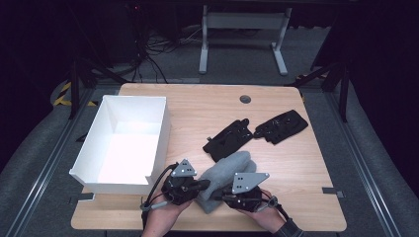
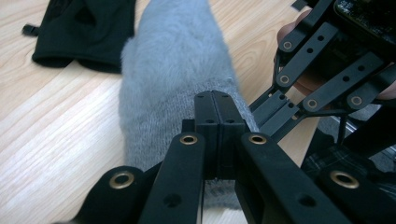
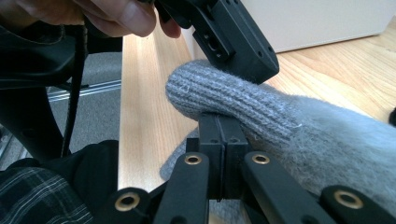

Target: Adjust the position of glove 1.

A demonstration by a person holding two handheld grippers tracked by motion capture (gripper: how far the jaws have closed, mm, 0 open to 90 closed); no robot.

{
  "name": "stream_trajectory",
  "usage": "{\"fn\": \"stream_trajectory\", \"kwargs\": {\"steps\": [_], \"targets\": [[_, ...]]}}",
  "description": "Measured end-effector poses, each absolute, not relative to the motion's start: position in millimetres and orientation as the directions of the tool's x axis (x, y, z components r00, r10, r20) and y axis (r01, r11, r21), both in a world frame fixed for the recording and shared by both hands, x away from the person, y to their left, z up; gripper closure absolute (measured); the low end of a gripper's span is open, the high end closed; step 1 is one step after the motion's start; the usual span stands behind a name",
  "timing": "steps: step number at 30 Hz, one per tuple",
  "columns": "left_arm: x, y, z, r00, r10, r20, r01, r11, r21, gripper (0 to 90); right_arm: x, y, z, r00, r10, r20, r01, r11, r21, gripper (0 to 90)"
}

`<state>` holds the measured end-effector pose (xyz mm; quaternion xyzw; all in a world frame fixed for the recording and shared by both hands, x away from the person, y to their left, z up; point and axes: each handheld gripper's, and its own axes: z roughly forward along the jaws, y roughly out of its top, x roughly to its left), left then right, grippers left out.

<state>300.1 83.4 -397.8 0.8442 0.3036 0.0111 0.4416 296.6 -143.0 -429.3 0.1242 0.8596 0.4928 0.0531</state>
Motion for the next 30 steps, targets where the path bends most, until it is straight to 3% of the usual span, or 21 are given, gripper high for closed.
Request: {"fn": "stream_trajectory", "kwargs": {"steps": [5, 13, 19, 25, 30], "targets": [[300, 77, -409, 0.829, 0.500, -0.251, 0.507, -0.483, 0.714, 90.0, 291, -146, -436, -0.969, 0.246, 0.040, 0.173, 0.548, 0.818, 90.0], [311, 75, -401, 0.825, 0.519, -0.223, 0.490, -0.461, 0.740, 90.0, 293, -184, -438, -0.953, 0.301, 0.046, 0.223, 0.586, 0.779, 74.9], [334, 61, -403, 0.845, 0.501, -0.188, 0.459, -0.497, 0.736, 90.0, 306, -218, -442, -0.910, 0.412, 0.046, 0.300, 0.578, 0.759, 68.7], [351, 35, -415, 0.873, 0.439, -0.211, 0.450, -0.561, 0.695, 90.0, 322, -259, -455, -0.845, 0.533, 0.044, 0.398, 0.573, 0.716, 52.2], [347, 20, -419, 0.885, 0.414, -0.213, 0.438, -0.587, 0.681, 90.0, 334, -279, -460, -0.798, 0.599, 0.063, 0.457, 0.534, 0.711, 45.8]]}}
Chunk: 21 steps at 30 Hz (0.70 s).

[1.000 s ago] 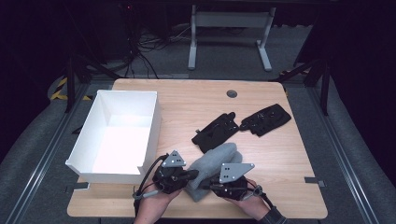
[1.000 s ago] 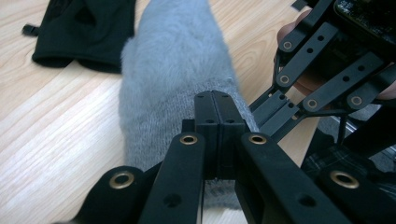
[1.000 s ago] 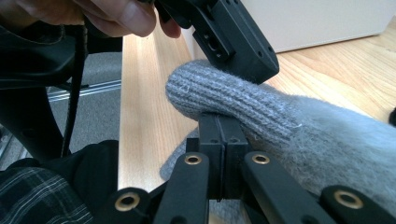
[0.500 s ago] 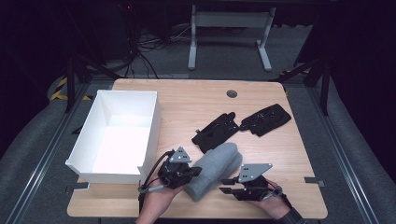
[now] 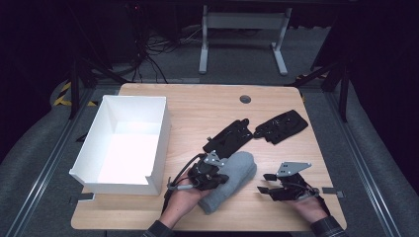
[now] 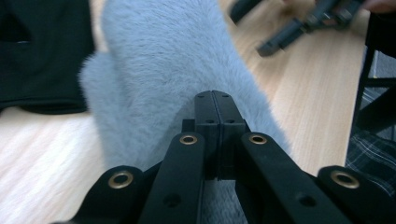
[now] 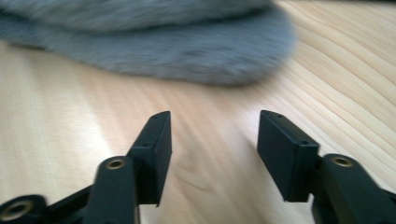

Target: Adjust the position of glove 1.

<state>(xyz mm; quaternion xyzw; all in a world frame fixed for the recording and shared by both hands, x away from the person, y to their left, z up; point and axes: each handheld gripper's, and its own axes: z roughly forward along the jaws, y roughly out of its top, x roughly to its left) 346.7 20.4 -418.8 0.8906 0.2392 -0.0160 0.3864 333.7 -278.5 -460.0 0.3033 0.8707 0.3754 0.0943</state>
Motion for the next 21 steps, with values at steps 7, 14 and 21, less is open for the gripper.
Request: {"fn": "stream_trajectory", "kwargs": {"steps": [7, 14, 21], "targets": [[349, 17, -420, 0.886, 0.397, -0.238, 0.445, -0.589, 0.675, 90.0, 350, -269, -459, -0.790, 0.607, 0.090, 0.463, 0.493, 0.737, 82.1], [359, 44, -408, 0.843, 0.505, -0.186, 0.474, -0.533, 0.701, 90.0, 354, -257, -459, -0.795, 0.601, 0.080, 0.457, 0.509, 0.729, 90.0], [366, 58, -433, 0.796, 0.566, -0.214, 0.558, -0.550, 0.621, 90.0, 360, -251, -459, -0.792, 0.606, 0.070, 0.458, 0.516, 0.724, 90.0]]}}
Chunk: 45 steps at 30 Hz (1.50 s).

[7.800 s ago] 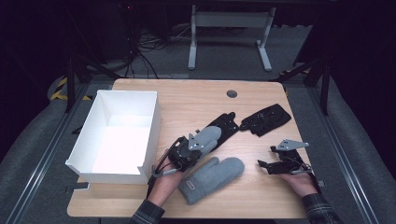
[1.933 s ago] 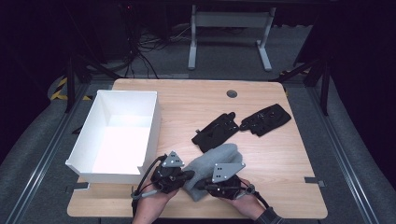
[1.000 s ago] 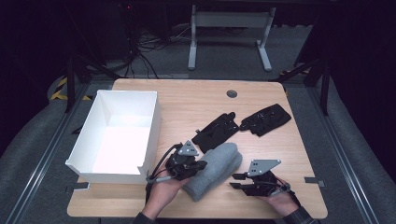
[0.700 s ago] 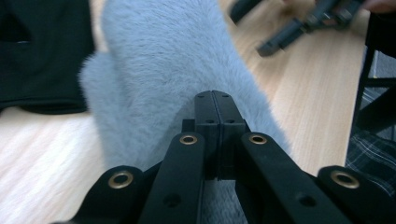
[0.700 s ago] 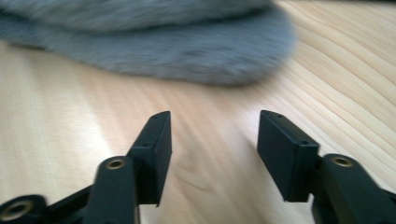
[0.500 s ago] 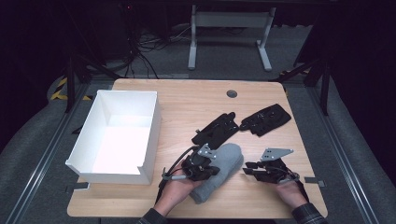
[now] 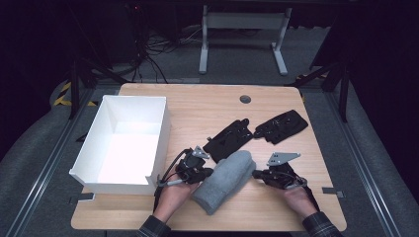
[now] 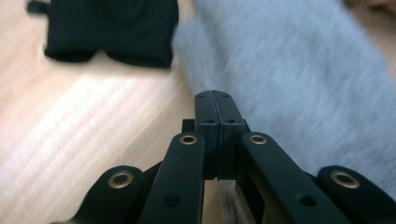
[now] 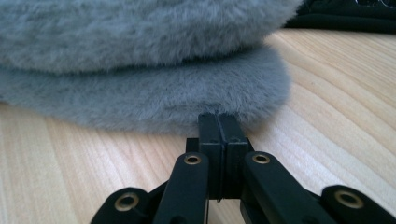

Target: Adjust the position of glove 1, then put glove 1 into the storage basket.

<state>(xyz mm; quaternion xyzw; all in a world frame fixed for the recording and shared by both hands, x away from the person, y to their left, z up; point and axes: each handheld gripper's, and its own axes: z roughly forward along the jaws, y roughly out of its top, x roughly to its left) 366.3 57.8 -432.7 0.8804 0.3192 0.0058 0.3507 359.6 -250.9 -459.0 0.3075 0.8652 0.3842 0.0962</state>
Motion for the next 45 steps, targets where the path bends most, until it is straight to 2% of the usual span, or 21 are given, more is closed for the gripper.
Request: {"fn": "stream_trajectory", "kwargs": {"steps": [8, 17, 22, 26, 27, 28, 29, 30, 31, 34, 40, 45], "targets": [[352, 52, -436, 0.813, 0.521, -0.260, 0.555, -0.560, 0.615, 90.0, 370, -244, -459, -0.783, 0.619, 0.058, 0.461, 0.515, 0.723, 90.0], [341, 43, -435, 0.833, 0.490, -0.255, 0.530, -0.580, 0.619, 89.0, 384, -234, -461, -0.781, 0.623, 0.046, 0.457, 0.519, 0.722, 90.0], [346, 51, -426, 0.816, 0.520, -0.252, 0.539, -0.527, 0.657, 71.0, 383, -245, -458, -0.770, 0.636, 0.052, 0.463, 0.502, 0.730, 69.8], [350, 50, -420, 0.818, 0.521, -0.243, 0.528, -0.514, 0.676, 49.6, 381, -257, -458, -0.754, 0.655, 0.053, 0.472, 0.483, 0.737, 49.3], [351, 48, -419, 0.820, 0.521, -0.235, 0.520, -0.509, 0.686, 49.6, 381, -257, -458, -0.754, 0.655, 0.053, 0.472, 0.483, 0.737, 49.3], [355, 43, -416, 0.824, 0.522, -0.221, 0.506, -0.502, 0.702, 38.8, 379, -265, -459, -0.747, 0.664, 0.049, 0.485, 0.492, 0.723, 40.4], [355, 43, -416, 0.824, 0.522, -0.221, 0.506, -0.502, 0.702, 33.0, 379, -265, -459, -0.747, 0.664, 0.049, 0.485, 0.492, 0.723, 40.4], [356, 40, -415, 0.828, 0.517, -0.217, 0.500, -0.507, 0.702, 33.0, 376, -270, -460, -0.743, 0.668, 0.040, 0.484, 0.495, 0.721, 38.6], [358, 36, -414, 0.830, 0.515, -0.214, 0.495, -0.504, 0.708, 26.1, 374, -274, -460, -0.740, 0.671, 0.041, 0.484, 0.490, 0.725, 36.9], [363, 25, -412, 0.843, 0.496, -0.208, 0.478, -0.512, 0.714, 15.4, 370, -286, -461, -0.729, 0.683, 0.037, 0.488, 0.481, 0.728, 30.9], [374, 7, -417, 0.841, 0.502, -0.201, 0.480, -0.520, 0.707, 8.9, 363, -301, -464, -0.723, 0.691, 0.026, 0.490, 0.485, 0.724, 26.8], [379, -15, -431, 0.840, 0.515, -0.167, 0.484, -0.576, 0.659, 3.6, 360, -301, -465, -0.724, 0.690, -0.004, 0.475, 0.502, 0.723, 25.7]]}}
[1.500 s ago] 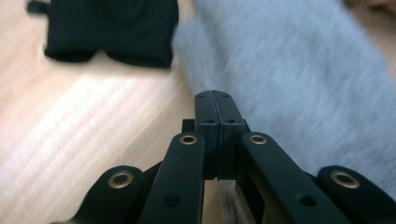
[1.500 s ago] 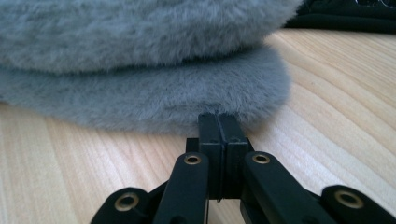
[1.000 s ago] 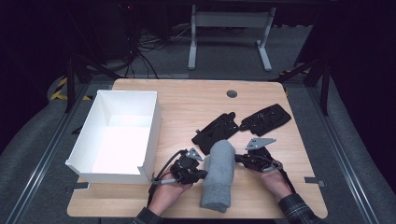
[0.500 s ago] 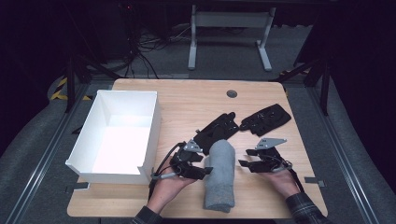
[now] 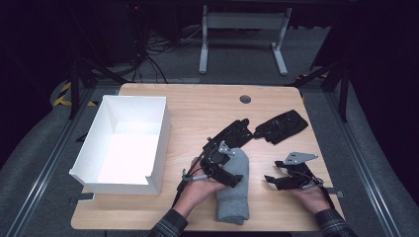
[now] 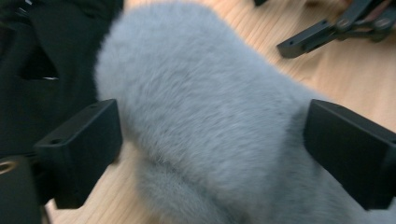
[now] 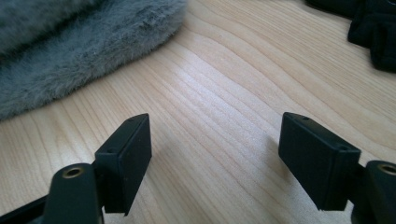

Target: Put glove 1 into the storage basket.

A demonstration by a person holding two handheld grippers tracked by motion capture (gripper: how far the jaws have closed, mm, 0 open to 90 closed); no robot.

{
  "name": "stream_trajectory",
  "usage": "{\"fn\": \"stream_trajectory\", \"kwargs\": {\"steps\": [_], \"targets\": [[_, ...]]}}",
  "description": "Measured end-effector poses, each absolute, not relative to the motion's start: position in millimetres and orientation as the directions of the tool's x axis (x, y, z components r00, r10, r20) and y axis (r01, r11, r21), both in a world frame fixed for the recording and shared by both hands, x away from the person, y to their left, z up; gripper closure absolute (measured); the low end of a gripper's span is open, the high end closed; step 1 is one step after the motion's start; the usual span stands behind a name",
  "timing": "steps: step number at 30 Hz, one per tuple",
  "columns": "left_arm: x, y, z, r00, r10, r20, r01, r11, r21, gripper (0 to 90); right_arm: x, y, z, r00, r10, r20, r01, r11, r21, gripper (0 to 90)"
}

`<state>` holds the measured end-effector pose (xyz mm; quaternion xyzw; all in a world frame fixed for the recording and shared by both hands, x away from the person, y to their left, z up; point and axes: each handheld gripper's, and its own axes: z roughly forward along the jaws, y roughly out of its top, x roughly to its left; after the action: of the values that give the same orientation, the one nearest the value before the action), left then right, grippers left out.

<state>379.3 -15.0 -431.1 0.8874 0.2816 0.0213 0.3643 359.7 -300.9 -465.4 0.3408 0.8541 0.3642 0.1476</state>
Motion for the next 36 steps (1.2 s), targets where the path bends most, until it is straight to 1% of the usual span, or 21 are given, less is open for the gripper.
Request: {"fn": "stream_trajectory", "kwargs": {"steps": [2, 7, 8, 11, 15, 17, 21, 24, 27, 28, 29, 31, 32, 34, 35, 36], "targets": [[381, -19, -435, 0.839, 0.519, -0.164, 0.488, -0.583, 0.650, 1.9, 359, -299, -466, -0.726, 0.687, -0.026, 0.462, 0.515, 0.722, 24.8], [382, -23, -443, 0.846, 0.507, -0.163, 0.487, -0.612, 0.623, 0.6, 359, -299, -467, -0.727, 0.686, -0.027, 0.459, 0.515, 0.724, 24.4], [381, -24, -449, 0.845, 0.504, -0.180, 0.495, -0.606, 0.623, 0.6, 359, -299, -467, -0.727, 0.686, -0.027, 0.458, 0.515, 0.725, 24.2], [381, -25, -452, 0.845, 0.500, -0.190, 0.498, -0.606, 0.620, 1.0, 359, -299, -467, -0.727, 0.686, -0.027, 0.458, 0.514, 0.726, 24.1], [384, -24, -459, 0.830, 0.503, -0.239, 0.533, -0.594, 0.602, 1.1, 359, -299, -467, -0.726, 0.687, -0.029, 0.458, 0.514, 0.726, 24.0], [384, -24, -460, 0.832, 0.500, -0.240, 0.531, -0.595, 0.603, 1.5, 359, -299, -467, -0.726, 0.687, -0.029, 0.458, 0.514, 0.726, 24.0], [383, -24, -457, 0.849, 0.467, -0.249, 0.513, -0.608, 0.606, 10.7, 359, -299, -467, -0.726, 0.687, -0.029, 0.457, 0.513, 0.727, 24.0], [383, -23, -456, 0.854, 0.449, -0.262, 0.507, -0.610, 0.608, 19.2, 359, -299, -467, -0.726, 0.687, -0.029, 0.455, 0.512, 0.728, 24.0], [383, -22, -456, 0.857, 0.433, -0.280, 0.507, -0.611, 0.607, 31.0, 359, -299, -468, -0.727, 0.685, -0.029, 0.453, 0.512, 0.730, 24.0], [384, -21, -456, 0.859, 0.414, -0.302, 0.508, -0.612, 0.607, 36.9, 358, -299, -468, -0.730, 0.683, -0.029, 0.449, 0.510, 0.733, 23.8], [384, -21, -456, 0.859, 0.414, -0.302, 0.508, -0.612, 0.607, 41.1, 358, -299, -468, -0.730, 0.683, -0.029, 0.449, 0.510, 0.733, 23.8], [386, -20, -457, 0.858, 0.392, -0.331, 0.512, -0.612, 0.603, 51.1, 358, -299, -469, -0.731, 0.681, -0.033, 0.441, 0.508, 0.740, 22.3], [388, -20, -457, 0.853, 0.388, -0.348, 0.521, -0.613, 0.594, 54.1, 358, -298, -469, -0.732, 0.681, -0.031, 0.441, 0.508, 0.739, 21.8], [388, -20, -457, 0.851, 0.386, -0.356, 0.525, -0.612, 0.592, 60.1, 358, -298, -470, -0.731, 0.681, -0.032, 0.442, 0.509, 0.739, 20.7], [389, -19, -457, 0.847, 0.383, -0.369, 0.532, -0.607, 0.591, 60.1, 359, -298, -470, -0.730, 0.683, -0.032, 0.444, 0.509, 0.737, 20.0], [389, -19, -457, 0.847, 0.378, -0.373, 0.531, -0.606, 0.593, 63.4, 359, -298, -470, -0.729, 0.684, -0.032, 0.445, 0.509, 0.737, 19.9]]}}
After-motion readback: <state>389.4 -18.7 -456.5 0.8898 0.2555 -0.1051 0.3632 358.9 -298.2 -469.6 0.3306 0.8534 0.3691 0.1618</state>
